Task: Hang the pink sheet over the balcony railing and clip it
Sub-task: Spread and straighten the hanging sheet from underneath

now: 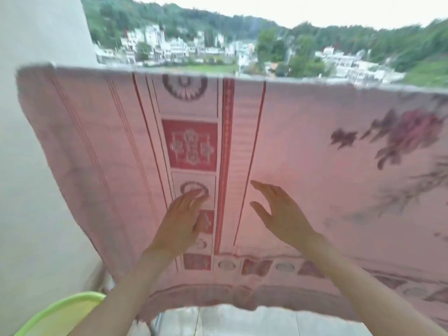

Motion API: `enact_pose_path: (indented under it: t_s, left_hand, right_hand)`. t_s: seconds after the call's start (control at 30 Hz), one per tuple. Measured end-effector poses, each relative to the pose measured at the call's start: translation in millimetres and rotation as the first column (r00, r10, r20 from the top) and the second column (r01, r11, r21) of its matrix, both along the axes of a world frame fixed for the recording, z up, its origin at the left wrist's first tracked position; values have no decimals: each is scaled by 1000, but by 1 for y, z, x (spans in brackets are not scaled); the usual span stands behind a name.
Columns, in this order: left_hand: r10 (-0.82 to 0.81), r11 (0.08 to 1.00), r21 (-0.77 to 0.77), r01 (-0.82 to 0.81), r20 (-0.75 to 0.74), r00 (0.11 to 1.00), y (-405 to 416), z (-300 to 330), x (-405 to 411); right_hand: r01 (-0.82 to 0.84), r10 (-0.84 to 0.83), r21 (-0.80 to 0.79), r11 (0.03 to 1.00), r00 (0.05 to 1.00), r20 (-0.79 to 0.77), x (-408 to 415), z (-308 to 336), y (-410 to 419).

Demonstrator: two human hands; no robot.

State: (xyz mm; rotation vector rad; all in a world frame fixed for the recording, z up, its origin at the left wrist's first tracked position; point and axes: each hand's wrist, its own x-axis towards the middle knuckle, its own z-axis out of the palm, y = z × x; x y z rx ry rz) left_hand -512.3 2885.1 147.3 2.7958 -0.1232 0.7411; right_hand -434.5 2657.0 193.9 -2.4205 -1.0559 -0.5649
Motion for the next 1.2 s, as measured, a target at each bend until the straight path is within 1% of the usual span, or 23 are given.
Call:
enact_pose_path:
  t_s: [0.07,0.17,0.23,0.3,0.37,0.47,0.53,0.63,0.7,0.73,0.77,0.8,0.83,0.87,0.9,0.93,1.0,1.03,1.07,1.1,1.13,1.17,1.2]
  left_hand:
    - [-10,999,46,2,184,983,8,51,2]
    - [-15,994,105,-37,455,891,25,117,4]
    - [34,984,129,-125,548,836,43,156,6]
    - [108,962,145,-231,575,811,70,188,12]
    - [173,950,137,-282,521,836,96,206,18]
    - [262,952,56,-300,354,898,138,212,21]
    - [281,944,71,-321,335,899,169,207,18]
    - [255,932,135,-335,413,875,200,198,15]
    - [246,930,136,-341,457,855,209,197,16]
    - [243,935,116,-336,481,842,212,198,17]
    - [244,946,66,-318,501,831,217,199,17]
    - [249,961,-20,-277,501,829,223,200,16]
    - [256,966,-150,-209,487,835,230,201,14]
    - [251,949,-291,-120,471,846,238,200,11]
    - [225,911,-412,-25,445,867,245,198,9]
    - [200,878,-477,34,431,880,249,195,6]
    - [203,828,-556,78,426,881,252,189,-1]
    - [247,786,-615,60,402,882,257,185,-2]
    - [298,730,-683,13,335,894,264,182,-4]
    - [332,677,-733,-63,228,915,274,180,-7]
    - [332,645,-751,-141,109,937,282,176,-11]
    - [326,617,-758,-213,0,945,288,173,-17]
    - [331,579,-773,-261,-70,941,294,169,-22]
  right_hand:
    - [-66,52,82,994,985,163,0,52,12]
    - [-180,106,157,971,914,392,-1,118,39]
    - [-188,88,157,970,866,492,1,154,63]
    - [-132,50,123,984,854,518,3,178,89]
    - [-74,40,54,996,883,467,4,190,116]
    - [37,-10,-77,996,947,321,8,193,155]
    - [130,-80,-121,984,934,349,12,187,174]
    - [232,-207,0,973,868,451,14,174,188]
    - [263,-264,73,962,832,488,15,169,190]
    - [271,-273,77,960,831,484,14,169,190]
    - [282,-280,63,957,847,451,12,172,191]
    - [303,-292,38,952,868,401,7,177,193]
    - [330,-308,-3,944,884,351,3,181,196]
    - [347,-316,-30,937,885,342,0,185,202]
    - [342,-302,-56,938,885,354,-4,188,210]
    - [305,-260,-73,949,896,361,-9,191,223]
    - [177,-137,-86,981,928,346,-18,193,255]
    - [122,-84,-90,988,936,341,-22,193,271]
    - [94,-55,-99,991,937,344,-25,191,286]
    - [91,-48,-103,991,934,355,-25,189,299]
    - [95,-56,-85,992,924,378,-24,185,309]
    - [105,-76,-51,993,914,398,-23,181,316]
    - [114,-105,5,993,899,424,-22,176,320]
